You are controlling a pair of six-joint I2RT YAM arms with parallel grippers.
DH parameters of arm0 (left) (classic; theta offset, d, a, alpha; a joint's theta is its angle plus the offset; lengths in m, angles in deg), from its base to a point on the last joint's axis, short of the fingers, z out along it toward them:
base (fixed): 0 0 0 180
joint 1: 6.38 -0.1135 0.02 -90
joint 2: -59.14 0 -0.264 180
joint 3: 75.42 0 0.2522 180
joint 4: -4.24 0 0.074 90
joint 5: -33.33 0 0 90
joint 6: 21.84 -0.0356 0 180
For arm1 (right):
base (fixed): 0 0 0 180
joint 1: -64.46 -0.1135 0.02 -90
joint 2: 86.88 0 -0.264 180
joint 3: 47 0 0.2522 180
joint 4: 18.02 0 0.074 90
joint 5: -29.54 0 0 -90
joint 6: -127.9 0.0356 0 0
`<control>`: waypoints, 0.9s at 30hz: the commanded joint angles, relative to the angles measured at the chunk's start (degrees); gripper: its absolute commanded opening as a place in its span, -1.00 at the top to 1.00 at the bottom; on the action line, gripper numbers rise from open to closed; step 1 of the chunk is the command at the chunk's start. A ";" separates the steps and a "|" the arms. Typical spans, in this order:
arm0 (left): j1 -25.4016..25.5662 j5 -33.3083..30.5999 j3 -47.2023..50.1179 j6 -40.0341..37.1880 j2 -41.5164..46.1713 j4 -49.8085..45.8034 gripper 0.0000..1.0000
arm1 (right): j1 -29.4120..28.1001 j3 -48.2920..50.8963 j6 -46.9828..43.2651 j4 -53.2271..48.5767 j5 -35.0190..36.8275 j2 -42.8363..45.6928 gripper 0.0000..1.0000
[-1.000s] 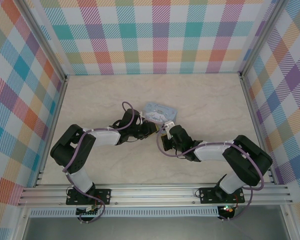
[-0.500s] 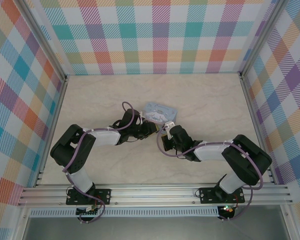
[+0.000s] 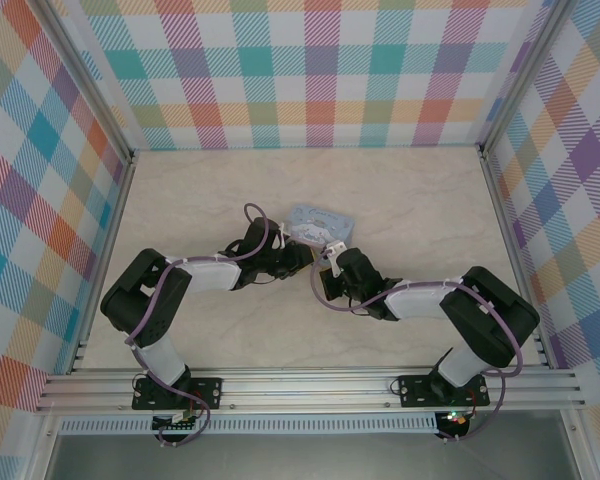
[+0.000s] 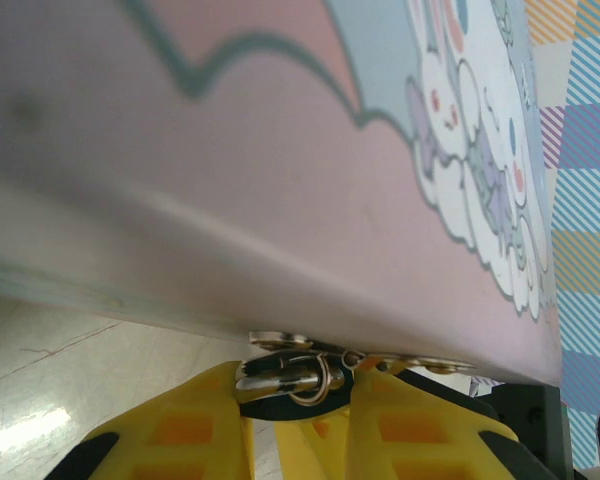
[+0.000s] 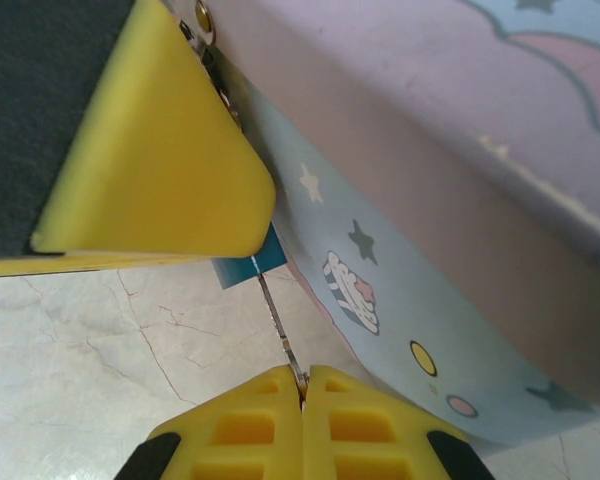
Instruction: Unlock the padlock with the key
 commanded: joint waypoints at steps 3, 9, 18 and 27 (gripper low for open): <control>1.20 1.89 -0.72 0.57 1.92 0.86 0.56 | 0.65 -0.87 -1.34 2.75 -0.69 0.82 0.93; 1.20 1.80 -0.63 0.57 1.74 0.88 0.56 | 0.74 -0.12 -1.17 2.76 -0.77 1.74 0.93; 1.20 1.62 -0.54 0.66 1.67 0.88 0.56 | 0.74 0.97 -0.74 2.44 -0.86 2.53 0.93; 1.18 2.07 -0.72 0.69 1.47 0.97 0.56 | 0.69 1.39 -0.67 2.64 -1.09 2.62 0.93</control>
